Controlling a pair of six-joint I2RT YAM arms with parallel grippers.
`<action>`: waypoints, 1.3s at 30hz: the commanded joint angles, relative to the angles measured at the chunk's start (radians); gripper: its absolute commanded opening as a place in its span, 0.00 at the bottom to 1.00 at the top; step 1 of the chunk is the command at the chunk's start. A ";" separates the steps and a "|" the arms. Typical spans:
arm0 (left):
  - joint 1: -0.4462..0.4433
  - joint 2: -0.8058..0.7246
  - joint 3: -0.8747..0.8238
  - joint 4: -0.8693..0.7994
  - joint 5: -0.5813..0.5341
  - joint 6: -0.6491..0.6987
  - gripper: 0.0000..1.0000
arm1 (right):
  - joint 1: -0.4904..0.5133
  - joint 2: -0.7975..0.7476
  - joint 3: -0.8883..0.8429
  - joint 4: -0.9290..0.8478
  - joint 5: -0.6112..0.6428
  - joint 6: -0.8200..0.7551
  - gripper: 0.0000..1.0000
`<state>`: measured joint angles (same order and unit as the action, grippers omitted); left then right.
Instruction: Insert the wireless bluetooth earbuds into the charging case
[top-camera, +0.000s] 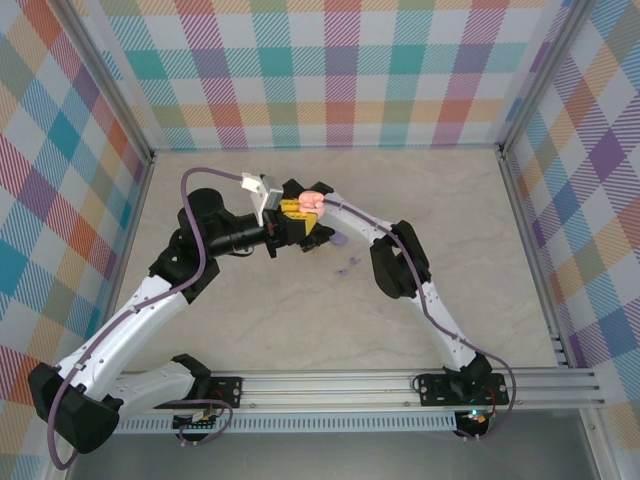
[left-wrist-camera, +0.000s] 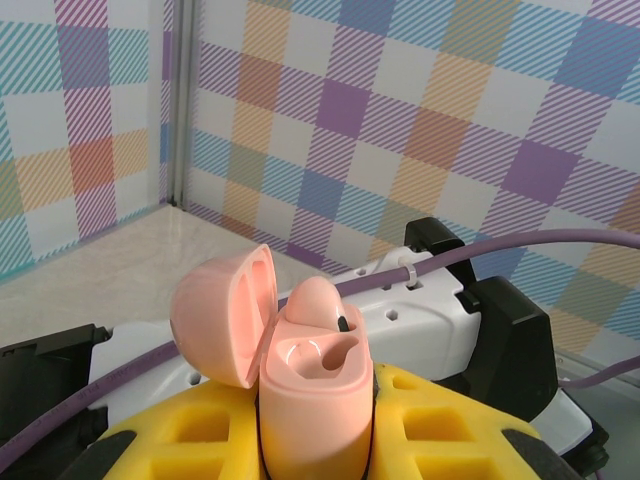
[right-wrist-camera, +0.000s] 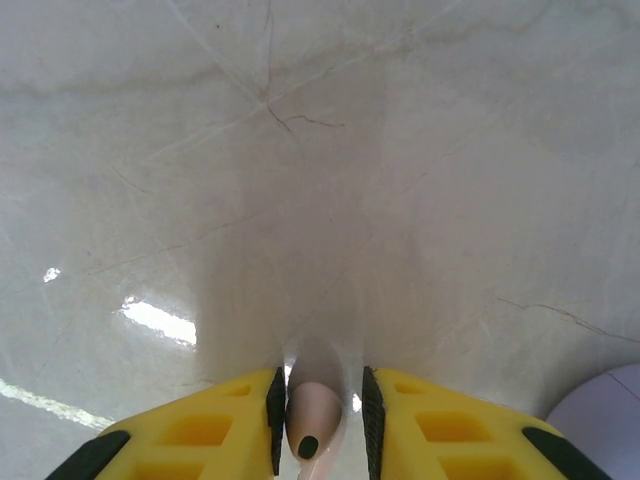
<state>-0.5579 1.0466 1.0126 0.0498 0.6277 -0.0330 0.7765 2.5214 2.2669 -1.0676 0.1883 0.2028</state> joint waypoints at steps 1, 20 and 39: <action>-0.005 -0.014 0.006 -0.006 0.003 0.015 0.10 | 0.013 0.040 0.023 -0.050 0.035 0.016 0.28; -0.005 -0.016 -0.004 -0.013 -0.011 0.019 0.10 | -0.029 -0.098 -0.136 0.084 -0.046 0.056 0.17; -0.005 -0.009 -0.039 -0.067 -0.250 0.010 0.10 | -0.215 -0.452 -0.599 0.572 -0.463 0.201 0.16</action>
<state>-0.5579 1.0458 0.9962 -0.0025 0.4641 -0.0299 0.5732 2.1258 1.7130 -0.6033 -0.1852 0.3595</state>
